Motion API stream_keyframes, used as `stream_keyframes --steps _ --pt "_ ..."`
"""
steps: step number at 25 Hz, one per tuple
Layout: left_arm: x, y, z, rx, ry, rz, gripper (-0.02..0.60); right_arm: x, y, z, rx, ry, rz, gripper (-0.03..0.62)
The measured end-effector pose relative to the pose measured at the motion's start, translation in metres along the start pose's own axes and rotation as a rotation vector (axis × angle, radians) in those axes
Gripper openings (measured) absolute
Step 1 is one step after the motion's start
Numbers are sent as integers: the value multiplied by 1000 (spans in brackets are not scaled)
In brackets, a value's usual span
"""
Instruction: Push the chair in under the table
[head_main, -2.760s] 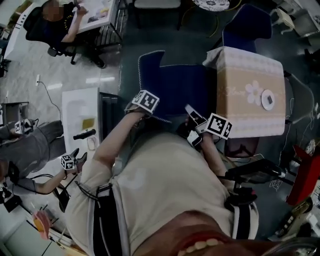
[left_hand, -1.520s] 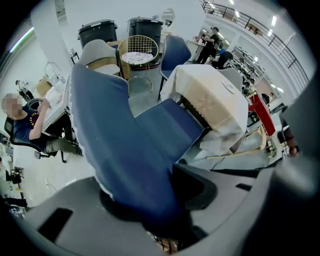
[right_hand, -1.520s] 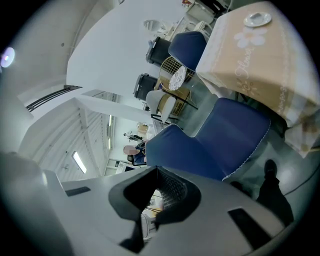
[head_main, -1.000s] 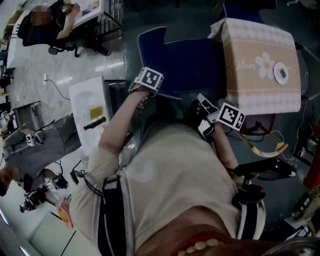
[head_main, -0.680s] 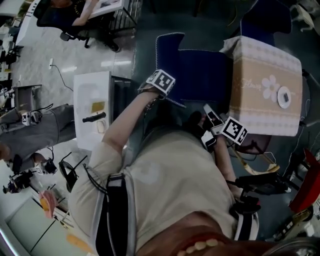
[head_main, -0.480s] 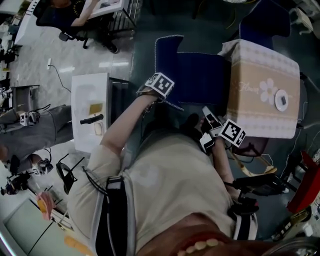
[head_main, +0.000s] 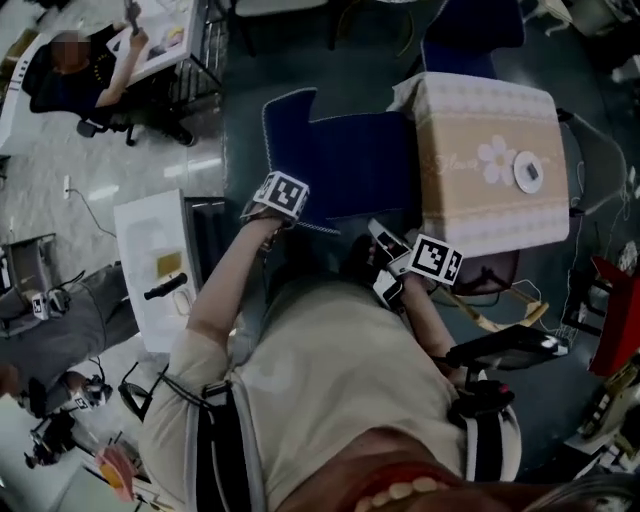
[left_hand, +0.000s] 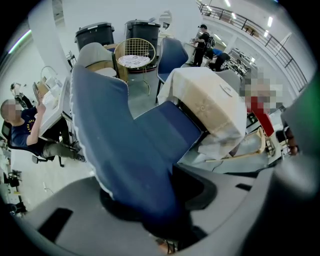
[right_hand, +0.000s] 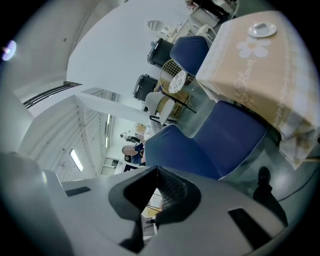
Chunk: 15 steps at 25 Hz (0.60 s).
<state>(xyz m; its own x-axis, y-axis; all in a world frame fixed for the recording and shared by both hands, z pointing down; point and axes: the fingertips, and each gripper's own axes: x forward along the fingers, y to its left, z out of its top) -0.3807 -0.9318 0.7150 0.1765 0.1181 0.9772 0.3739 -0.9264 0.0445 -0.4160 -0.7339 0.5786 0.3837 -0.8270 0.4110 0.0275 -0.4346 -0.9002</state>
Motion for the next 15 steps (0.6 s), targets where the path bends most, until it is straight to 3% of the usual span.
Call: stream_keyframes --steps 1,4,8,10,15 --pt "-2 -2 -1 -13 -1 -7 175 -1 0 1 3 3 -1 12" --pt "-2 -29 -10 -78 53 -143 175 -3 -3 2 18 -16 -14 12" --pt "-3 -8 -13 -38 57 -58 175 -5 -5 1 21 -48 -22 12" --pt "-6 -9 -25 -64 67 -44 175 -6 -3 -1 17 -28 -11 12" --pt "-4 -17 -11 -49 84 -41 175 -20 -10 10 24 -57 -38 12"
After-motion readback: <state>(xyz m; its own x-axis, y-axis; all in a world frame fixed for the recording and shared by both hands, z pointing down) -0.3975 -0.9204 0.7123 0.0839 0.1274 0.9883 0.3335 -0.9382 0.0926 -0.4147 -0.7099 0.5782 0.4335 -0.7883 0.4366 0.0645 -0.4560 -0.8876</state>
